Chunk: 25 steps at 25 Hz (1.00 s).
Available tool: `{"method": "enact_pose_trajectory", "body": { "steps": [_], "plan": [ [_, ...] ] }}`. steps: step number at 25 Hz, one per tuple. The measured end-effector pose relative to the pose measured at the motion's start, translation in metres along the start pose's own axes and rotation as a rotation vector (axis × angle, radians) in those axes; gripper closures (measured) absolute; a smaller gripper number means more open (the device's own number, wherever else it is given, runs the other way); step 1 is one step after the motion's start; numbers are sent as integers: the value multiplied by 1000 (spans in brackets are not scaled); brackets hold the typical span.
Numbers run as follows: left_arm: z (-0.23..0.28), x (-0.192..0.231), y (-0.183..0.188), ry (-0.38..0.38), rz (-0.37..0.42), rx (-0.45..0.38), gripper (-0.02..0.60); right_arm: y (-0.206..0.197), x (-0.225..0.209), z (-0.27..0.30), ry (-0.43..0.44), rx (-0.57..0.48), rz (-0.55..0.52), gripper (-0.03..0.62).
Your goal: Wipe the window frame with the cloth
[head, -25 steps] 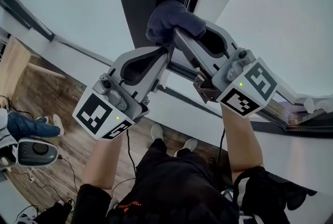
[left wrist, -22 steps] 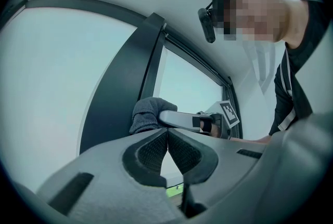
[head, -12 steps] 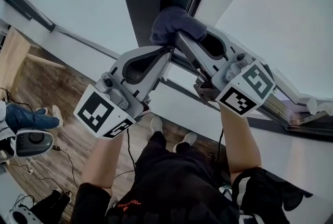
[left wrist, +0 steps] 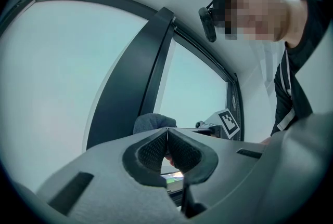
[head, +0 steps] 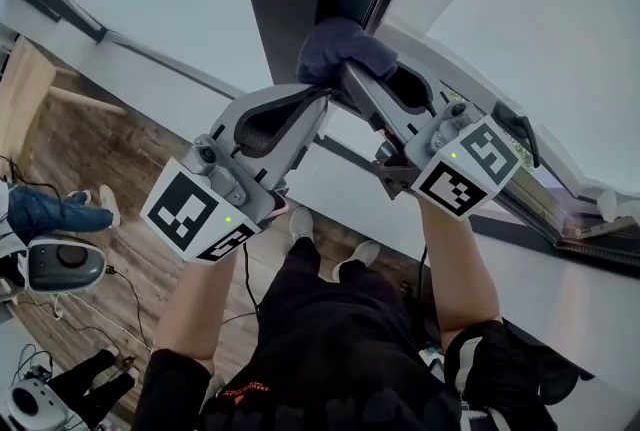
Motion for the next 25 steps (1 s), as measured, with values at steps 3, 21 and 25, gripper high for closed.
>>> {"method": "enact_pose_trajectory", "body": {
  "steps": [3,21,25],
  "plan": [
    [-1,2,-7,4,-9,11,561,-15,-5,-1,-9,16,25,494],
    [-5,7,-47,24,-63,62,563,-78,-26,-3,-41,100,106,493],
    [-7,7,-60,32,-84,79,563,-96,-32,-4,-51,119,134,494]
  ]
}}
Point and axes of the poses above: the fingertips, and each gripper's own axes: z forward along the fingers, x to its left, y out of its top, the point moved 5 cm from there along -z, backward along the fingers, and after that the axes turned 2 degrees about y, right-handed, at the moved point
